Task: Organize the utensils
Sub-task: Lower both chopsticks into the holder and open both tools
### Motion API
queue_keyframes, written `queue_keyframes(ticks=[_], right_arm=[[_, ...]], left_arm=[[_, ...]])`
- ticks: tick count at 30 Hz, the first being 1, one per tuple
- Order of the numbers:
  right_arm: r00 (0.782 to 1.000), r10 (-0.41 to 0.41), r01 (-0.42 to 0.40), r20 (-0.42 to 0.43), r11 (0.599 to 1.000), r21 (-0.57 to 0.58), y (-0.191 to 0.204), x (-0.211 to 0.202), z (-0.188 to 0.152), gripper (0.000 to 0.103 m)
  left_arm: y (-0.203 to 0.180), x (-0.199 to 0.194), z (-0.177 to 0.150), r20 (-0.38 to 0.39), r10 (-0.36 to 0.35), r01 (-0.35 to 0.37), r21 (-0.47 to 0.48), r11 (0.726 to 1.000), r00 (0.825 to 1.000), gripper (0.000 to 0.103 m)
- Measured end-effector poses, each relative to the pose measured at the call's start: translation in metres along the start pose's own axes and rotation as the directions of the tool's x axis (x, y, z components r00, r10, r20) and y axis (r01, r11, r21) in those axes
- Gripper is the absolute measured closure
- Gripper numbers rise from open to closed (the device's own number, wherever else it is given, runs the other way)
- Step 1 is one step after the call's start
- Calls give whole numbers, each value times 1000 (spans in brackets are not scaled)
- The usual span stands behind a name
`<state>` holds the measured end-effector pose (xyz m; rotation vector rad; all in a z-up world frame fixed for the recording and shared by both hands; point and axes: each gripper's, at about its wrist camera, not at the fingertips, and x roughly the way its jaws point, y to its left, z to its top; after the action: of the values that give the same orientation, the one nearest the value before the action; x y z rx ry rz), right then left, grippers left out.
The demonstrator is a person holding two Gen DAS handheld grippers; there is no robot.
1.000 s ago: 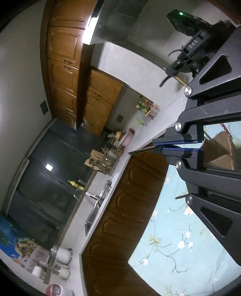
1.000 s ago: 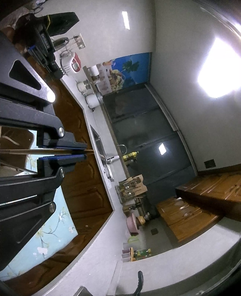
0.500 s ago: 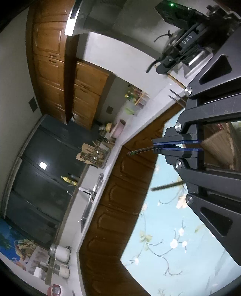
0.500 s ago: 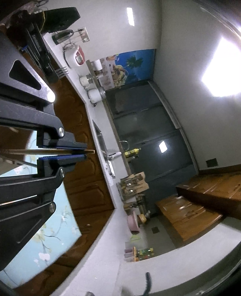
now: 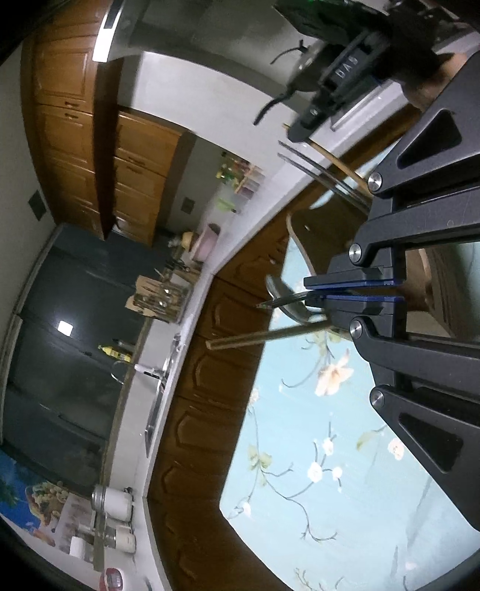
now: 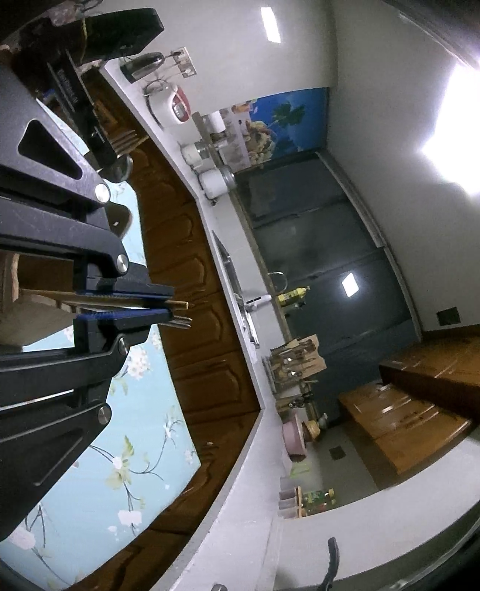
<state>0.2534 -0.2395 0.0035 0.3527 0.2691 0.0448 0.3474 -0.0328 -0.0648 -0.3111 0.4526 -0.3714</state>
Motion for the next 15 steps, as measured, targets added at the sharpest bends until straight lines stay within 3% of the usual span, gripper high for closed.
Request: queue_keyframes(ticks=[10,13,15], right_arm=[[998,-8,9,-61,1000,25,-8,4,2,93],[998,-9,11,-69,1000,27,-5,4,1,92],[997,-6,9,-76,1000,30,-4,5,2,92]], left_arm=[[-11,1,20,-42,26,-26,-2,1000,999,101],[-12,1,24,-52,34,-35,-6,999,998,97],[-13,0,26,-55,36,-37,-9,999,998,88]])
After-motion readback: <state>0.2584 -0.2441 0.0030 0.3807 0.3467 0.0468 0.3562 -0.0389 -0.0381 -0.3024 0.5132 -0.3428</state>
